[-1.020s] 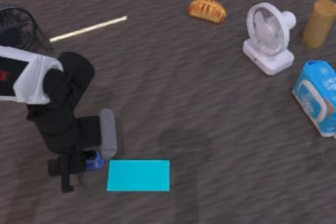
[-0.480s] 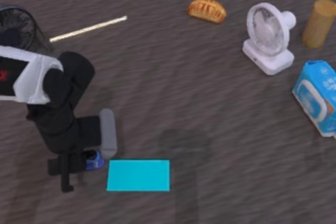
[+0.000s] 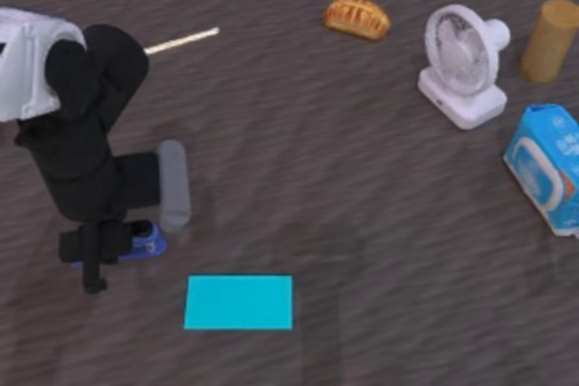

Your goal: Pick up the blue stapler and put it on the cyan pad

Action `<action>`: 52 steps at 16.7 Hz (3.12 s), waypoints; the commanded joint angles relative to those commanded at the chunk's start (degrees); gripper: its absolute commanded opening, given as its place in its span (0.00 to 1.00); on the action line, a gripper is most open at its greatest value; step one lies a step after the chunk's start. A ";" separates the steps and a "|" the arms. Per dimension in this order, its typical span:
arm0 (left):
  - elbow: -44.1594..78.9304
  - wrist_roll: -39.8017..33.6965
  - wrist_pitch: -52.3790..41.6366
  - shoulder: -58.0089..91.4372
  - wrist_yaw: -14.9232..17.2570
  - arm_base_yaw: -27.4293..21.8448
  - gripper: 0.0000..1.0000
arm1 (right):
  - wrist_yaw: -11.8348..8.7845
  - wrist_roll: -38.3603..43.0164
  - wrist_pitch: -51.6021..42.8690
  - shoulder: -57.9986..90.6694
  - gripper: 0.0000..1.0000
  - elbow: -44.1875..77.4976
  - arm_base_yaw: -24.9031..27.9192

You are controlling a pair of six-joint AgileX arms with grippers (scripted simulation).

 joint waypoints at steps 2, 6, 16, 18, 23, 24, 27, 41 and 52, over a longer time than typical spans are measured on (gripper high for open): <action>2.14 -0.19 -3.69 -2.10 0.01 0.21 0.00 | 0.00 0.00 0.00 0.00 1.00 0.00 0.00; 3.00 -0.28 -4.96 -3.04 0.01 0.29 0.00 | 0.00 0.00 0.00 0.00 1.00 0.00 0.00; 12.42 -6.95 -9.34 2.29 0.08 -13.60 0.00 | 0.00 0.00 0.00 0.00 1.00 0.00 0.00; 14.64 -8.65 -10.42 3.47 0.12 -16.98 0.00 | 0.00 0.00 0.00 0.00 1.00 0.00 0.00; 15.49 -9.26 -10.75 3.71 0.15 -18.24 0.00 | 0.00 0.00 0.00 0.00 1.00 0.00 0.00; 15.38 -9.25 -10.58 3.77 0.15 -18.26 0.00 | 0.00 0.00 0.00 0.00 1.00 0.00 0.00; 12.95 -9.28 -6.66 5.16 0.10 -18.42 0.00 | 0.00 0.00 0.00 0.00 1.00 0.00 0.00; 2.22 -9.61 10.70 12.11 0.18 -18.81 0.15 | 0.00 0.00 0.00 0.00 1.00 0.00 0.00; 2.22 -9.61 10.70 12.11 0.18 -18.81 0.98 | 0.00 0.00 0.00 0.00 1.00 0.00 0.00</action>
